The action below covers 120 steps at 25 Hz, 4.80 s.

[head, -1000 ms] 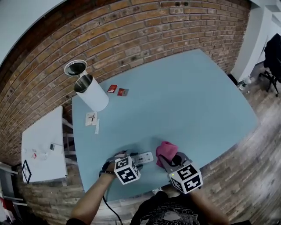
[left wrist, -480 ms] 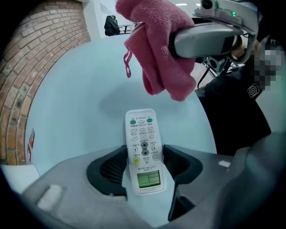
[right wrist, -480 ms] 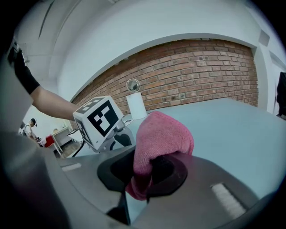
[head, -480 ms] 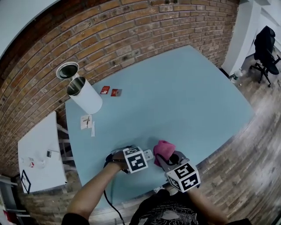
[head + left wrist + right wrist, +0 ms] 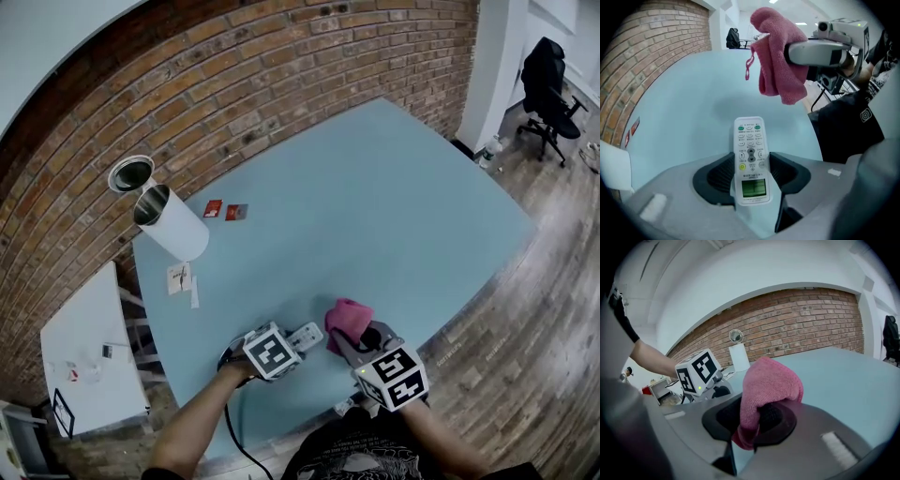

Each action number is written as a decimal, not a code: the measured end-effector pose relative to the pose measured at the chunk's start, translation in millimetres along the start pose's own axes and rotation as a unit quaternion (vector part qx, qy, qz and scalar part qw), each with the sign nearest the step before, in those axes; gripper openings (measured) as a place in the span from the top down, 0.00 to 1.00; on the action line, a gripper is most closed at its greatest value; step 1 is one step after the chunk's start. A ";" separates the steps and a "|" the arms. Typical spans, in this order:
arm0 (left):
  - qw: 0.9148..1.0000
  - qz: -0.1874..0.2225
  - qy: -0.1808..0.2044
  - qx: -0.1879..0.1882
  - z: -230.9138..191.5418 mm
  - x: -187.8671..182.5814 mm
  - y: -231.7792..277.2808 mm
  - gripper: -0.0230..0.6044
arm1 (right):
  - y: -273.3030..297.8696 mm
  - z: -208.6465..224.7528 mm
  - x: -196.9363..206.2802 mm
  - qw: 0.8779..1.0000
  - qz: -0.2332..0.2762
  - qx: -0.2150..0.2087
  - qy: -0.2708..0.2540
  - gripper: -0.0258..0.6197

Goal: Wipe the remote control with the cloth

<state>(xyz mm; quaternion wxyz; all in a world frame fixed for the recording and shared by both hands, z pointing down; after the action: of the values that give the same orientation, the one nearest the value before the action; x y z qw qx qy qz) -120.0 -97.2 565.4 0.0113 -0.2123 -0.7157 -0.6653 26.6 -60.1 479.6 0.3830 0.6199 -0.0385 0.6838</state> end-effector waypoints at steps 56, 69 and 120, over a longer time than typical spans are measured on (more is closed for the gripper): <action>0.628 0.601 -0.263 0.419 7.6 -56.0 -140.9 0.59 | -27.7 -58.1 -125.8 0.924 0.126 -0.019 -0.359 0.86; 0.565 0.650 -0.308 0.404 -8.9 -58.7 -150.0 0.58 | -25.5 -60.3 -116.6 0.934 0.114 -0.028 -0.337 0.86; 0.524 0.700 -0.441 0.202 -44.9 -67.1 -166.1 0.59 | -43.5 -49.8 -121.8 0.957 0.210 -0.049 -0.194 0.86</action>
<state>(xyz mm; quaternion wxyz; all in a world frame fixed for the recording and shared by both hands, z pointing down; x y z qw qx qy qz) -124.0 -163.6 393.2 0.1987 -0.9036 -0.3656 -0.1019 3.2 -61.3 343.0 0.2457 0.6990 -0.2745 0.6129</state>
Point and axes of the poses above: the fingertips, and each gripper's own axes: y forward along the fingers, z to its right, x out of its underside, the point moved 6 cm from there along -y, backward along the fingers, and after that the axes turned 2 degrees about z, right-handed, at the moved point
